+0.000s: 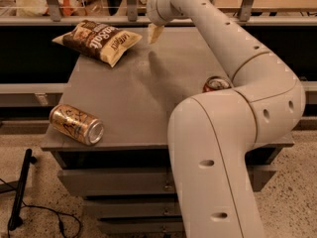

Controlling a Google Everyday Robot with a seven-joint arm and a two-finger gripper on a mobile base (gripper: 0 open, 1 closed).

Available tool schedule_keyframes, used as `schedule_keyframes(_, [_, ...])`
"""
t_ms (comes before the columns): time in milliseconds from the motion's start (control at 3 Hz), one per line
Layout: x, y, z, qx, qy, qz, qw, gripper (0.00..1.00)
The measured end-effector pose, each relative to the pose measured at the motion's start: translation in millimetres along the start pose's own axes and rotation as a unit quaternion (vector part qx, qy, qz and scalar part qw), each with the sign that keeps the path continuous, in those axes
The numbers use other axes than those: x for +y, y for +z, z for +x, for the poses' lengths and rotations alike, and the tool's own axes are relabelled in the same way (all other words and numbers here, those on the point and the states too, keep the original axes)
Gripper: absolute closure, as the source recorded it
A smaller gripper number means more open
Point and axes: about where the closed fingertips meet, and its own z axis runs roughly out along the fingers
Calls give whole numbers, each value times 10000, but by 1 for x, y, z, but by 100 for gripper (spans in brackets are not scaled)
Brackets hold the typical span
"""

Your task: Move brown chip bag near coke can

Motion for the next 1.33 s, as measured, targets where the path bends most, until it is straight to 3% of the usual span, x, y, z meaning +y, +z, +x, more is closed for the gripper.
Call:
schedule_keyframes(333, [3, 2, -23, -386, 6, 10, 9993, 0])
schedule_keyframes(667, [5, 2, -45, -728, -6, 27, 9973, 17])
schedule_keyframes(1000, [8, 1, -66, -1024, -53, 4, 9947, 16])
schedule_keyframes(1333, [12, 0, -73, -1124, -134, -48, 9936, 0])
